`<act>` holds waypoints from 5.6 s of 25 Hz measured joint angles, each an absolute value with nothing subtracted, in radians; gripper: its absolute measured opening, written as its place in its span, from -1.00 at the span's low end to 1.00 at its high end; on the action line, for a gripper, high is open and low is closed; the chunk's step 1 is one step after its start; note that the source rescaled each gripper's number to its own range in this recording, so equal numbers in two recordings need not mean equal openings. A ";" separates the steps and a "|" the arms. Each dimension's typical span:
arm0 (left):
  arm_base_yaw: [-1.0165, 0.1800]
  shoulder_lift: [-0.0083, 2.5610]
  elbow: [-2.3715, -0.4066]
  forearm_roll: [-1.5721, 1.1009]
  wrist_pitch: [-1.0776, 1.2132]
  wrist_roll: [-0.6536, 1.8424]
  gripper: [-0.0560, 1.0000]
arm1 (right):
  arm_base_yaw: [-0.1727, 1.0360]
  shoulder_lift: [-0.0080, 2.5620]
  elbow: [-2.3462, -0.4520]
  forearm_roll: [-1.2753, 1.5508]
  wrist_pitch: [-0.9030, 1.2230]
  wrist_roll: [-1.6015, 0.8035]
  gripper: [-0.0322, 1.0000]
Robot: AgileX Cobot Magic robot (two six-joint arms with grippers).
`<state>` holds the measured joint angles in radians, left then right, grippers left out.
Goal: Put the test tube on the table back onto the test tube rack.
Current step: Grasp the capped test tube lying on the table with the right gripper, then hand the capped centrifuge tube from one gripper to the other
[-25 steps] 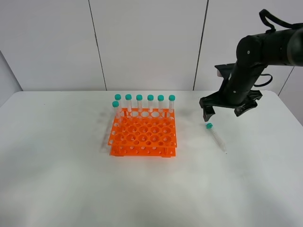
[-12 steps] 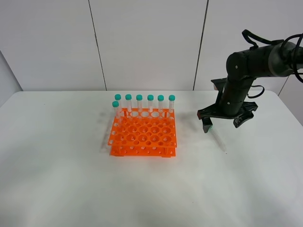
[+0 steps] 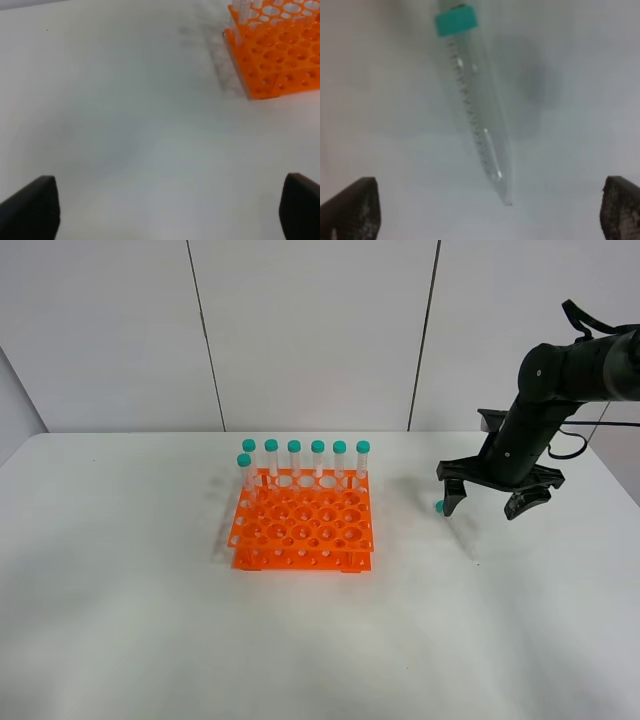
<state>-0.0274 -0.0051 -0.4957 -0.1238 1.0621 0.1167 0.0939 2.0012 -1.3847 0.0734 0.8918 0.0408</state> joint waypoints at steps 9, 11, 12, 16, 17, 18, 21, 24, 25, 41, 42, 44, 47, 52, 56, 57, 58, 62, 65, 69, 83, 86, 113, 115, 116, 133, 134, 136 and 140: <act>-0.027 -0.005 -0.496 -0.124 1.062 0.117 0.90 | 0.116 2.055 -1.385 0.046 0.892 0.017 0.86; -0.027 -0.005 -0.496 -0.124 1.062 0.117 0.90 | 0.118 2.078 -1.385 0.040 0.890 0.016 0.86; -0.027 -0.005 -0.496 -0.124 1.062 0.117 0.90 | 0.119 2.084 -1.385 0.039 0.883 0.015 0.86; -0.027 -0.005 -0.496 -0.124 1.062 0.117 0.90 | 0.119 2.089 -1.385 0.026 0.857 0.015 0.81; -0.027 -0.005 -0.496 -0.124 1.062 0.117 0.90 | 0.119 2.089 -1.385 0.019 0.856 0.015 0.79; -0.027 -0.005 -0.496 -0.124 1.062 0.117 0.90 | 0.119 2.089 -1.385 0.013 0.854 0.015 0.79; -0.027 -0.005 -0.496 -0.124 1.062 0.117 0.90 | 0.119 2.089 -1.385 0.010 0.821 0.012 0.79; -0.027 -0.005 -0.496 -0.124 1.062 0.117 0.90 | 0.119 2.091 -1.385 0.010 0.808 0.011 0.79; -0.027 -0.005 -0.496 -0.124 1.062 0.117 0.90 | 0.119 2.094 -1.385 0.011 0.812 0.011 0.79; -0.027 -0.005 -0.496 -0.124 1.062 0.117 0.90 | 0.119 2.146 -1.387 0.017 0.839 0.000 0.71; -0.027 -0.005 -0.496 -0.124 1.062 0.117 0.90 | 0.119 2.146 -1.387 0.017 0.840 0.000 0.70; -0.027 -0.005 -0.496 -0.124 1.062 0.117 0.90 | 0.119 2.146 -1.387 0.017 0.841 0.000 0.68; -0.027 -0.005 -0.496 -0.124 1.062 0.117 0.90 | 0.119 2.146 -1.387 0.019 0.843 0.000 0.67; -0.027 -0.005 -0.496 -0.124 1.062 0.117 0.90 | 0.119 2.146 -1.387 0.020 0.846 0.000 0.66; -0.027 -0.005 -0.496 -0.124 1.062 0.117 0.90 | 0.119 2.146 -1.387 0.020 0.847 -0.007 0.66; -0.027 -0.005 -0.496 -0.124 1.062 0.117 0.90 | 0.119 2.146 -1.387 0.020 0.847 -0.007 0.65; -0.027 -0.005 -0.496 -0.124 1.062 0.117 0.90 | 0.119 2.146 -1.387 0.020 0.848 -0.007 0.61; -0.027 -0.005 -0.496 -0.124 1.062 0.117 0.90 | 0.119 2.146 -1.387 0.020 0.851 -0.007 0.10; -0.027 -0.005 -0.496 -0.124 1.062 0.117 0.90 | 0.119 2.146 -1.387 0.020 0.862 0.000 -0.28; -0.027 -0.005 -0.496 -0.124 1.062 0.117 0.90 | 0.119 2.146 -1.387 0.020 0.869 0.000 -0.73; -0.027 -0.005 -0.496 -0.124 1.062 0.117 0.90 | 0.119 2.146 -1.387 0.020 0.870 -0.009 -0.92; -0.027 -0.005 -0.496 -0.124 1.062 0.117 0.90 | 0.119 2.146 -1.405 0.020 0.890 -0.024 -0.92; -0.027 -0.005 -0.496 -0.124 1.062 0.117 0.89 | 0.158 1.880 -1.743 0.141 1.056 -0.161 -0.92; -0.027 -0.005 -0.496 -0.124 1.062 0.117 0.89 | 0.206 1.871 -1.743 0.149 1.025 -0.163 -0.92; -0.027 -0.005 -0.496 -0.124 1.062 0.117 0.89 | 0.239 1.869 -1.744 0.149 1.006 -0.164 -0.92; -0.027 -0.005 -0.496 -0.124 1.062 0.117 0.89 | 0.723 1.867 -1.732 0.458 0.535 -0.521 -0.92; -0.027 -0.005 -0.496 -0.124 1.062 0.117 0.89 | 0.730 1.867 -1.722 0.464 0.521 -0.542 -0.92; -0.027 -0.005 -0.496 -0.124 1.062 0.117 0.89 | 0.732 1.866 -1.691 0.480 0.492 -0.559 -0.92; -0.027 -0.005 -0.496 -0.124 1.062 0.117 0.89 | 0.732 1.845 -1.580 0.483 0.372 -0.577 -0.92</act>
<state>-0.0274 -0.0051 -0.4957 -0.1238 1.0621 0.1167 0.7325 1.8452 -1.5802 0.4832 0.3724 -0.5775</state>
